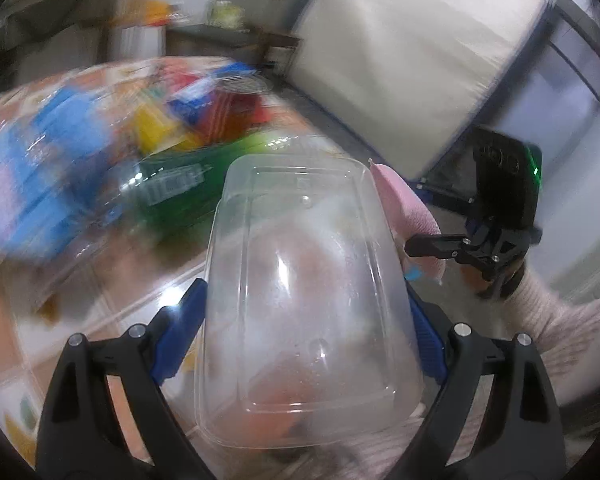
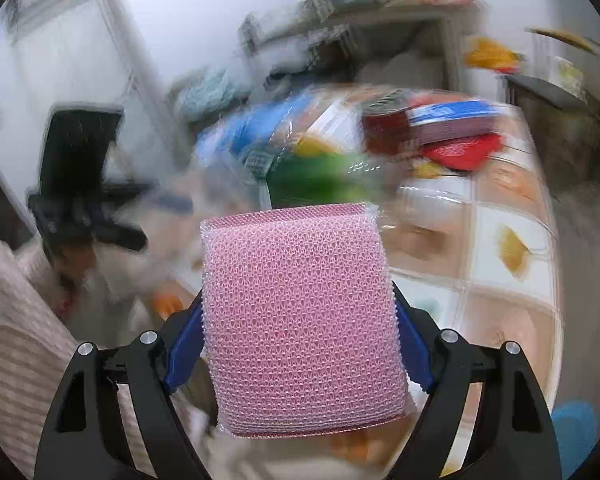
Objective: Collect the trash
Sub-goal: 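Carry both items to the blue wastebasket and drop them in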
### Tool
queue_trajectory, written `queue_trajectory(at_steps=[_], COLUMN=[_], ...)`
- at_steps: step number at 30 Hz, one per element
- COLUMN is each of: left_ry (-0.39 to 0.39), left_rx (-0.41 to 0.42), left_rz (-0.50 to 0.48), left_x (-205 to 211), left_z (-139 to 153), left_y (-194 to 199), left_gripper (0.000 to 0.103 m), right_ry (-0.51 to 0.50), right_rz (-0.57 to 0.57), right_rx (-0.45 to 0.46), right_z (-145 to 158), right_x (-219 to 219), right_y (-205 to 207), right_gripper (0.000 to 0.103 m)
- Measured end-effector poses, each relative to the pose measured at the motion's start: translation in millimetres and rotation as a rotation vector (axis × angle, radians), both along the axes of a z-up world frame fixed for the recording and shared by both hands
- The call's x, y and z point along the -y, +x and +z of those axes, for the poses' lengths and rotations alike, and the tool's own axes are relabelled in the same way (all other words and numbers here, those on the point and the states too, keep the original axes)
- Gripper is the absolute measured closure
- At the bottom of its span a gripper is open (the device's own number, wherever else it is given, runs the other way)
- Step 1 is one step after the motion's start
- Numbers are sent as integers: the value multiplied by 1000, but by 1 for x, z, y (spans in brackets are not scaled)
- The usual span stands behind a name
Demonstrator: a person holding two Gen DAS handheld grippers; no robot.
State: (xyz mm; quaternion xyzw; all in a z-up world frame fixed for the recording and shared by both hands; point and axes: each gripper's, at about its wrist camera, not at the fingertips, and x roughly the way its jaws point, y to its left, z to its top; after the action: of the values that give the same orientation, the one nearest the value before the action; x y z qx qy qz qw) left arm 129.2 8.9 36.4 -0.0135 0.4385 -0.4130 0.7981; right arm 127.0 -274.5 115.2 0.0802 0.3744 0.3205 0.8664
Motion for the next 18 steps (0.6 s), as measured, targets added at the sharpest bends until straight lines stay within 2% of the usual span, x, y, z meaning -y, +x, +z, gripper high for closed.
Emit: queue_trajectory(at_steps=[3,6,9,11,13,14,16,17,18], left_ry=[-31,-41,6,66,139,167,279,309,364], left_rx=[-31,-81,-145,-154,-171,-188,-254,-270,-292], left_rz=[-141,-250,-340,-413,-463,-481,-498,-498,-492], left_x=[48,108,190,259,320,343,414,432,465], left_z=[8,10,10,5,-8,-15,-49,-60,-83], left_y=[2,12,23,26,26,27,31,33,36], left_gripper=[16,16,16,16,16,16,16,16,16], right_ry=[117,218,262,276,310,366,441,479,501], right_rz=[-234,-488,-744,-925,-1023,-1081,-1154,-1208,-1235], right_rx=[34,45,7,-62,-111,-145,-204,-263,-297], right_z=[-2,-20,-40,-63,-83,-101,-127,-147,-161], right_x=[55,102,155,197,231,259,294,319,331], right_y=[-55,-115,-154,-172,-182,-188,-191,-192,-191], right_gripper=[23,23,23,23,23,23,23,23,22])
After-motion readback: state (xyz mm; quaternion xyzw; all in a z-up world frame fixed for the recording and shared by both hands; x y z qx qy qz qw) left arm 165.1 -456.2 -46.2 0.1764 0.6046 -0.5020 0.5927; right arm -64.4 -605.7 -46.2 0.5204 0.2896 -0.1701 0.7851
